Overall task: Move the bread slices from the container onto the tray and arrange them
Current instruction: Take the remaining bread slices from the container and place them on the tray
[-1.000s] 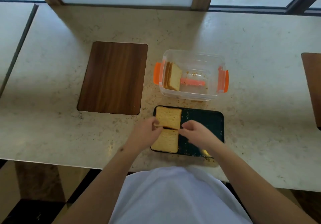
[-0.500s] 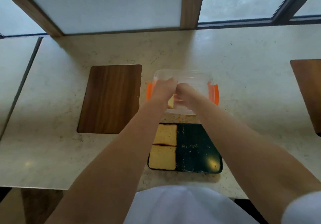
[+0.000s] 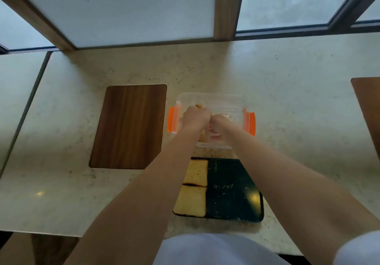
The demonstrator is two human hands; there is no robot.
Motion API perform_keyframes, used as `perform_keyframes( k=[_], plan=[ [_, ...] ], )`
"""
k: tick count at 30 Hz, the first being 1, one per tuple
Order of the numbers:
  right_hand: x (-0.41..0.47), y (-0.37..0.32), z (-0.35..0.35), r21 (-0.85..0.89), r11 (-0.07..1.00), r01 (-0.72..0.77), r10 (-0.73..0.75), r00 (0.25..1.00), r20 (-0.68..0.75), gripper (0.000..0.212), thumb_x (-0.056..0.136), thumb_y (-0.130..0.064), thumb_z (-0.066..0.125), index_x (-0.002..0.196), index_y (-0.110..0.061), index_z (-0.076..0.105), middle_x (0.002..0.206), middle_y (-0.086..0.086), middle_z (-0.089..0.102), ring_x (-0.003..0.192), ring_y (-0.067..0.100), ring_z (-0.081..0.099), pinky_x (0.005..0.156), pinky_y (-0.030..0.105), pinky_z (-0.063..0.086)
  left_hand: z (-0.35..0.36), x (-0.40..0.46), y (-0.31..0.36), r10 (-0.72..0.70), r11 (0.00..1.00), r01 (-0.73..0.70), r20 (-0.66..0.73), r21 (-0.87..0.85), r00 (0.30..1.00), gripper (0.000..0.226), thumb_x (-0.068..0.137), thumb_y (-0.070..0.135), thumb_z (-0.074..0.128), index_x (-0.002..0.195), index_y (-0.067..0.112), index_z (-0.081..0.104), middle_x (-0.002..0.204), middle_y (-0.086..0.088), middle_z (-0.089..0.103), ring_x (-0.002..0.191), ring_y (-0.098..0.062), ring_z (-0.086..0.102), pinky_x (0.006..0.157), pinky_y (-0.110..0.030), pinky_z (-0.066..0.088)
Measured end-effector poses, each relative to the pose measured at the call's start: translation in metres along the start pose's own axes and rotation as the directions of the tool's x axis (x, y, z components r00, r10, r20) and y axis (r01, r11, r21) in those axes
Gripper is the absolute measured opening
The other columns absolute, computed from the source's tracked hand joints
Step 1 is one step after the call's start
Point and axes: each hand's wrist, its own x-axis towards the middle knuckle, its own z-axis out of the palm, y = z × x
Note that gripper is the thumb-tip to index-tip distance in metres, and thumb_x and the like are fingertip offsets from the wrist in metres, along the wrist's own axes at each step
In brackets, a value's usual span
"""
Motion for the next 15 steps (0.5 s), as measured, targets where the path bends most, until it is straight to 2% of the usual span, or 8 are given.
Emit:
perform_keyframes(
  k=[1, 3, 4, 6, 7, 9, 12, 15],
  plan=[
    [0.003, 0.002, -0.001, 0.004, 1.0, -0.014, 0.014, 1.0, -0.014, 0.02, 0.098, -0.021, 0.047, 0.079, -0.014, 0.045, 0.058, 0.001, 0.034, 0.043, 0.016, 0.029, 0.046, 0.028, 0.027, 0.002, 0.002, 0.0, 0.015, 0.998, -0.014, -0.012, 0.062, 1.0, 0.04, 0.092, 0.023, 0.047, 0.127, 0.005, 0.056, 0.12, -0.016, 0.061, 0.113, -0.033, 0.054, 0.098, -0.047, 0.046],
    [0.01, 0.005, -0.003, -0.002, 0.999, -0.032, 0.032, 0.999, -0.029, 0.028, 0.099, -0.025, 0.048, 0.073, -0.014, 0.047, 0.052, 0.001, 0.038, 0.039, 0.015, 0.036, 0.043, 0.023, 0.036, 0.006, 0.005, -0.002, 0.047, 0.977, -0.041, -0.02, 0.207, 0.999, 0.041, 0.094, 0.021, 0.047, 0.132, 0.005, 0.052, 0.135, -0.016, 0.05, 0.124, -0.034, 0.044, 0.099, -0.043, 0.039],
    [0.014, 0.006, -0.003, 0.018, 0.999, -0.036, 0.036, 0.999, -0.025, 0.028, 0.099, -0.029, 0.051, 0.076, -0.013, 0.054, 0.056, 0.002, 0.046, 0.046, 0.016, 0.044, 0.049, 0.024, 0.044, 0.009, 0.006, -0.002, 0.069, 0.96, -0.061, -0.022, 0.274, 0.997, 0.04, 0.095, 0.02, 0.047, 0.132, 0.005, 0.051, 0.139, -0.017, 0.045, 0.127, -0.035, 0.039, 0.099, -0.042, 0.036],
    [0.021, 0.009, -0.002, 0.068, 0.998, -0.009, 0.009, 1.0, -0.001, 0.034, 0.1, -0.038, 0.053, 0.096, -0.008, 0.069, 0.074, 0.007, 0.064, 0.068, 0.02, 0.057, 0.071, 0.029, 0.056, 0.011, 0.008, -0.006, 0.114, 0.929, -0.09, -0.046, 0.36, 0.992, 0.039, 0.095, 0.019, 0.051, 0.132, 0.005, 0.048, 0.14, -0.018, 0.04, 0.128, -0.035, 0.037, 0.1, -0.043, 0.036],
    [0.024, 0.012, -0.003, 0.079, 0.997, 0.012, -0.013, 1.0, 0.007, 0.04, 0.1, -0.043, 0.052, 0.104, -0.007, 0.07, 0.083, 0.009, 0.072, 0.075, 0.021, 0.063, 0.081, 0.034, 0.059, 0.011, 0.008, -0.008, 0.128, 0.926, -0.094, -0.068, 0.367, 0.989, 0.04, 0.094, 0.018, 0.055, 0.132, 0.007, 0.046, 0.139, -0.018, 0.04, 0.126, -0.035, 0.039, 0.101, -0.044, 0.039],
    [0.027, 0.017, -0.004, 0.088, 0.995, 0.056, -0.057, 0.998, 0.017, 0.046, 0.098, -0.054, 0.049, 0.104, -0.013, 0.07, 0.099, 0.014, 0.078, 0.088, 0.025, 0.074, 0.081, 0.04, 0.062, 0.011, 0.011, -0.011, 0.141, 0.937, -0.095, -0.117, 0.336, 0.983, 0.042, 0.093, 0.016, 0.06, 0.131, 0.008, 0.046, 0.135, -0.017, 0.044, 0.121, -0.035, 0.046, 0.099, -0.048, 0.047],
    [0.029, 0.02, -0.007, 0.101, 0.992, 0.072, -0.077, 0.996, 0.044, 0.056, 0.092, -0.066, 0.051, 0.101, -0.015, 0.07, 0.104, 0.014, 0.076, 0.094, 0.029, 0.074, 0.075, 0.036, 0.061, 0.01, 0.015, -0.015, 0.17, 0.94, -0.136, -0.082, 0.312, 0.982, 0.04, 0.092, 0.013, 0.059, 0.13, 0.008, 0.05, 0.13, -0.016, 0.049, 0.108, -0.032, 0.057, 0.091, -0.048, 0.054],
    [0.028, 0.02, -0.009, 0.108, 0.992, 0.072, -0.079, 0.995, 0.066, 0.062, 0.082, -0.071, 0.061, 0.107, -0.014, 0.067, 0.103, 0.006, 0.074, 0.093, 0.023, 0.07, 0.078, 0.037, 0.06, 0.01, 0.019, -0.017, 0.199, 0.926, -0.173, -0.045, 0.336, 0.979, 0.037, 0.094, 0.013, 0.05, 0.13, 0.01, 0.056, 0.134, -0.015, 0.043, 0.104, -0.032, 0.058, 0.092, -0.047, 0.053]
  ],
)
